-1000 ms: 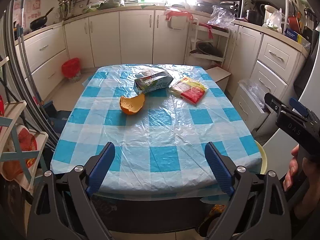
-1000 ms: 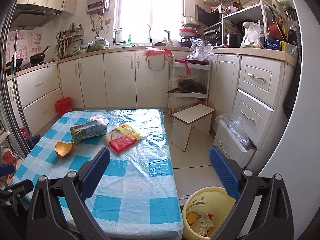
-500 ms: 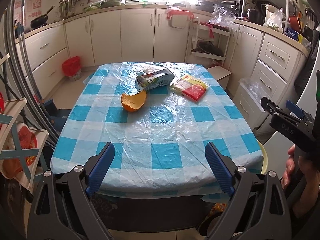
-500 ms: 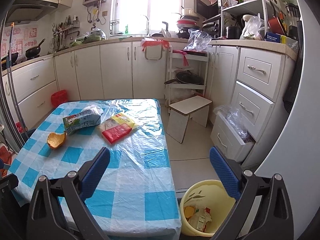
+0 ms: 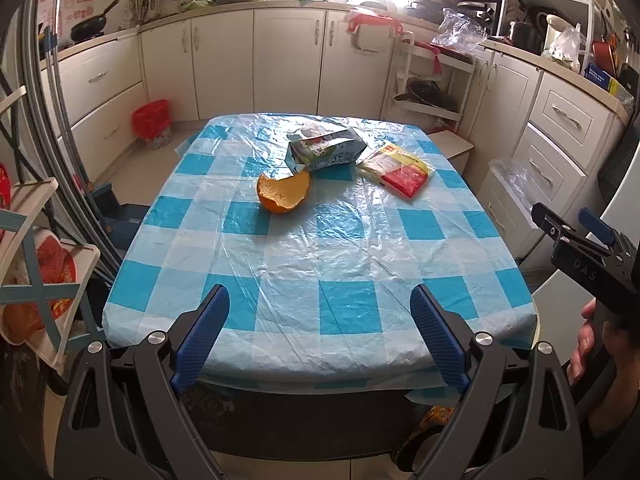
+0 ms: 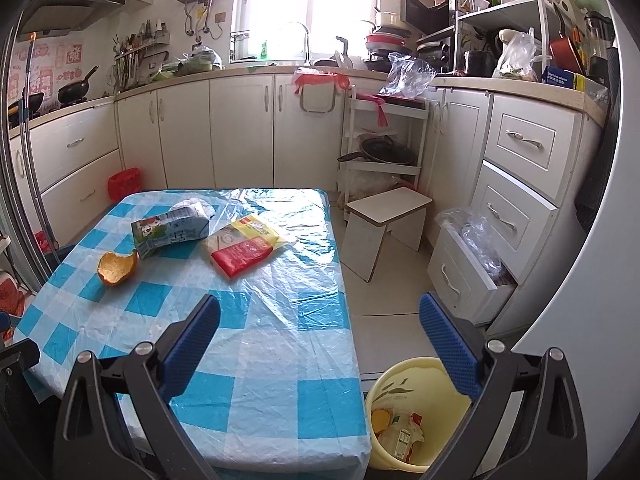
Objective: Collect trash
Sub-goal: 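Lift both open tools away from the bin back over the table, then grasp the green milk carton with the left tool while the right tool grasps the yellow-red packet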
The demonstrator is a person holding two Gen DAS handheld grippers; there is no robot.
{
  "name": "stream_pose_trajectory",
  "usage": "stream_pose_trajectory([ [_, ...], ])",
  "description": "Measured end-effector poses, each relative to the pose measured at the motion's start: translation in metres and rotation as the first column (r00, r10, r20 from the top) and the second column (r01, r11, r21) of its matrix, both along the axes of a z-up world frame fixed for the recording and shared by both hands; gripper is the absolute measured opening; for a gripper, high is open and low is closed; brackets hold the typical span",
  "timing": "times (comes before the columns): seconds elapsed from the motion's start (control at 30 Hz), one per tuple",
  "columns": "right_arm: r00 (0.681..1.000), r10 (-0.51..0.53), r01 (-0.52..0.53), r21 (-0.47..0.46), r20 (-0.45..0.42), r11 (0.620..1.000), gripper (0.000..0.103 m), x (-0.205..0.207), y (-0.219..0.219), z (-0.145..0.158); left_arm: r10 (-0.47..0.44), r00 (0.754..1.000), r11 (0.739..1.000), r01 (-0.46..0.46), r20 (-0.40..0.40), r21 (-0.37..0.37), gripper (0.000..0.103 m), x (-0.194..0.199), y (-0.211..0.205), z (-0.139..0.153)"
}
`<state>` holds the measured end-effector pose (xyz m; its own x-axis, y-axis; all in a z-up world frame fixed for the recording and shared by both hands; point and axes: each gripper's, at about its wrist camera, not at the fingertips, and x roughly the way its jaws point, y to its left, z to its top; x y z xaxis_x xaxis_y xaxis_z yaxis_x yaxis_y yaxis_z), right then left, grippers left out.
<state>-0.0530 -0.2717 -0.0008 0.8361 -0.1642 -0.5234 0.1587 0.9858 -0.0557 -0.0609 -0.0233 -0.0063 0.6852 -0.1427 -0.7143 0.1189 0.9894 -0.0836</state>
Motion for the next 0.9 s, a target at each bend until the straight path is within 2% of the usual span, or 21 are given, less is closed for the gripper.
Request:
stream_pose_trajectory([
  [0.73,0.999,0.037,-0.037,-0.010,-0.028,0.999,0.095,0.008,0.010,-0.006,0.048,0.998,0.999,-0.049,-0.028,-0.014,0.088,0.010,0.019,-0.011],
  [0.9,0.995,0.068,-0.068,0.000,-0.076,0.998,0.095,0.031,0.012,-0.013,0.043,0.999,0.999,-0.043,-0.011,-0.015,0.088,0.021,0.027,-0.008],
])
